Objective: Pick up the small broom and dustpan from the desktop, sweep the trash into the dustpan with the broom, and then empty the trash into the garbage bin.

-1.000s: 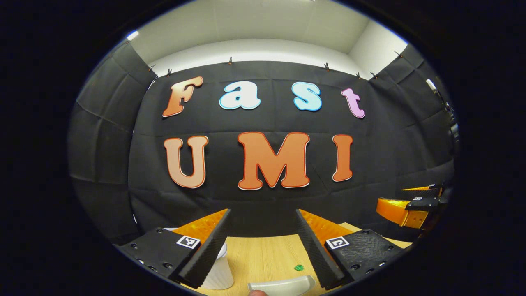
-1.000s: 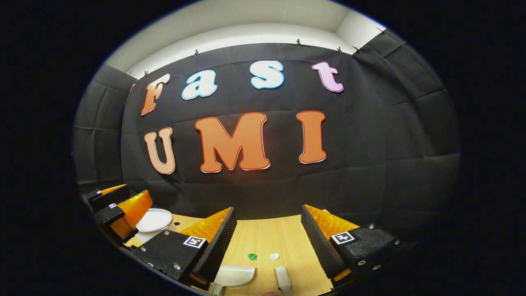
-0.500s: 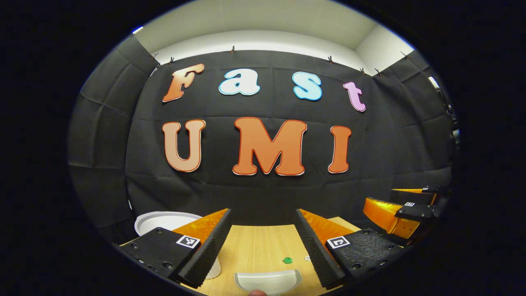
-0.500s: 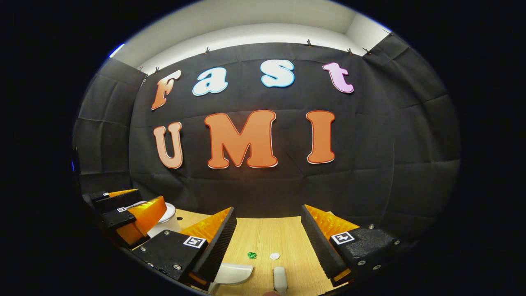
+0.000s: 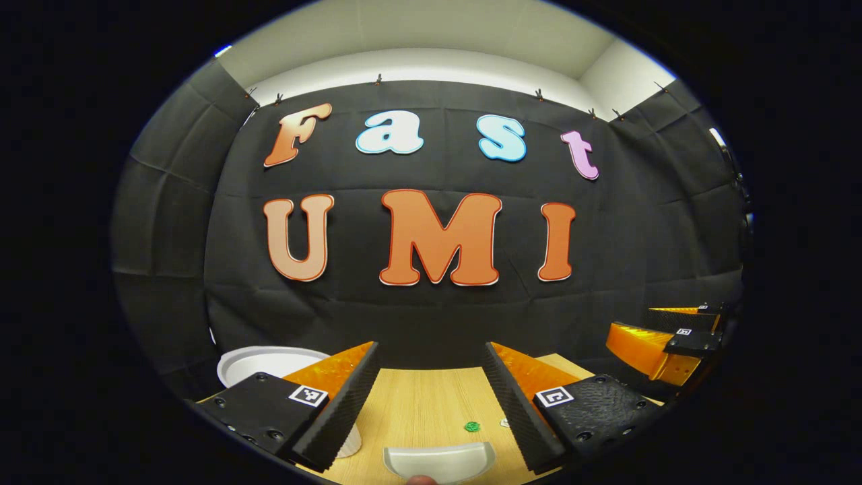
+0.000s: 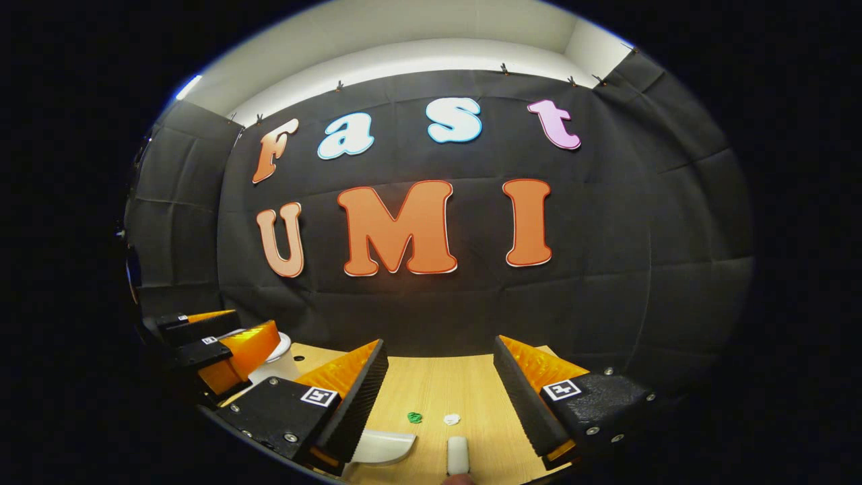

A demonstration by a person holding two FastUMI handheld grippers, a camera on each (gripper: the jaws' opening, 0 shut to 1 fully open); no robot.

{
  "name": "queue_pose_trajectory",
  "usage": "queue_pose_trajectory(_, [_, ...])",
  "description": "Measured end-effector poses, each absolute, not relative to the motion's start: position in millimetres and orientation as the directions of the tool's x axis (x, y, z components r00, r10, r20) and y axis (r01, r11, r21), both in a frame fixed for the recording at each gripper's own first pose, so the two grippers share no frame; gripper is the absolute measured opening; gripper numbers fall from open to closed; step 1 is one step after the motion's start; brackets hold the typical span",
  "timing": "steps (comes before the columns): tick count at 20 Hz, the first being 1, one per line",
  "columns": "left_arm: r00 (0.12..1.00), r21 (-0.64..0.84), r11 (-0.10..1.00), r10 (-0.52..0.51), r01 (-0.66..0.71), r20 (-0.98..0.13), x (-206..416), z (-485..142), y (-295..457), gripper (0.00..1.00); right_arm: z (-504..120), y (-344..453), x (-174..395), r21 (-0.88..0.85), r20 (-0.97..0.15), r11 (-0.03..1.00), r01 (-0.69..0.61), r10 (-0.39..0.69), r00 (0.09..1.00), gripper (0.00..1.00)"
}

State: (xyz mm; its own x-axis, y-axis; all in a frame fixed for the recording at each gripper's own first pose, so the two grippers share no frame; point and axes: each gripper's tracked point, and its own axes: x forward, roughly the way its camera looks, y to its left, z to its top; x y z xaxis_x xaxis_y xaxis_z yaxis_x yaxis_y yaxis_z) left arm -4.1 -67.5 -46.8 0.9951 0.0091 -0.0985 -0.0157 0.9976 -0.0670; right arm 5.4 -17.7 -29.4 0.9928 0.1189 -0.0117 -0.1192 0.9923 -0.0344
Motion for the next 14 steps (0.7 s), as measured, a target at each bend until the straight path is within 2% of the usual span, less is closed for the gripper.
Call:
queue_pose_trajectory(6, [0.999,-0.068,0.997,0.025,-0.027,-0.034,6.6,-21.1,-39.8,0.96,-31.5,-20.1,7.8,-0.055,-0.017,0.989,-0.137,0.137,0.99,0.95])
queue_pose_trajectory(8, [0.999,-0.117,0.993,0.028,-0.033,-0.043,1.7,-31.0,-46.3,0.95,-26.2,-9.0,4.4,-0.034,0.008,0.982,-0.186,0.186,0.983,0.95])
queue_pose_trajectory(11, [0.997,-0.139,0.99,0.03,-0.04,-0.077,-4.1,-46.2,-61.4,0.92,-34.9,-14.2,10.6,-0.063,-0.004,0.983,-0.175,0.175,0.985,0.95])
queue_pose_trajectory(14, [0.995,-0.104,0.994,0.018,-0.029,-0.101,-2.9,-50.1,-75.8,0.94,-44.2,-17.8,14.0,-0.052,-0.033,0.985,-0.167,0.166,0.986,0.95])
